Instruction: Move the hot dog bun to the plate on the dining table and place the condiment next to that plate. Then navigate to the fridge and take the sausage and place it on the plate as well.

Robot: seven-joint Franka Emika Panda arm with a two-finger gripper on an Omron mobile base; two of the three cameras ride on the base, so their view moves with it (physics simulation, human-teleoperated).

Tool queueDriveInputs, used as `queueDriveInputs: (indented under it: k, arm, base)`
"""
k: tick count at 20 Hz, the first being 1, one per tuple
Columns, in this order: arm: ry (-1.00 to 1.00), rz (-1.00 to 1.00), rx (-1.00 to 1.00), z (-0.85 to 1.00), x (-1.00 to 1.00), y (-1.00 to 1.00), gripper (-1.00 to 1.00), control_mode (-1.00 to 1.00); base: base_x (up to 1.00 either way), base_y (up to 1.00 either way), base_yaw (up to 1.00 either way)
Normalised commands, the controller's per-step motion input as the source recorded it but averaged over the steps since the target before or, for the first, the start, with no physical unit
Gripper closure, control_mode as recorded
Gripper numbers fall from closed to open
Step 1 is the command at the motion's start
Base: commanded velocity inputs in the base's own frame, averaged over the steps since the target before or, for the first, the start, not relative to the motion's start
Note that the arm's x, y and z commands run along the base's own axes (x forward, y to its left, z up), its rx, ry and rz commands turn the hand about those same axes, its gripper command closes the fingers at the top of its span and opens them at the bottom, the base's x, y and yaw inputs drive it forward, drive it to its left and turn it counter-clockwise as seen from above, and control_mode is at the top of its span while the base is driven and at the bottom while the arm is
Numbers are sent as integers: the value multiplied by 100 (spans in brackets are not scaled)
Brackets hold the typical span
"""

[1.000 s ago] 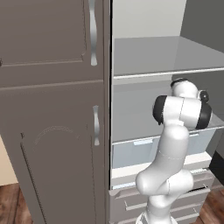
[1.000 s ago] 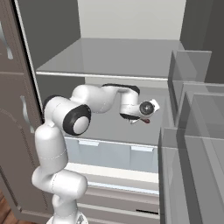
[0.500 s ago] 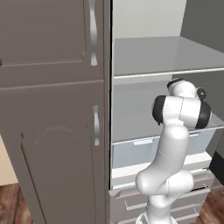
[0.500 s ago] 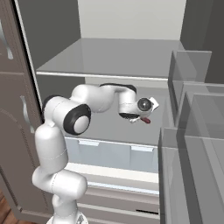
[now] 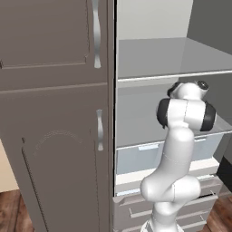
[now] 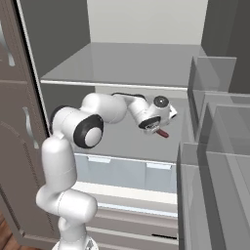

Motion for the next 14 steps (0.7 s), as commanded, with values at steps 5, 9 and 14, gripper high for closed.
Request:
queueDriveInputs:
  k: [5,9,14]
  arm:
    - [24,-7,0,-49,-16,0,-100,-100]
    - [19,-5,0,-57,-36,0,-100,-100]
    - [19,-3,0,-64,-52,0,100,-100]
  base:
    - [0,0,0]
    - [0,0,0]
    - [0,0,0]
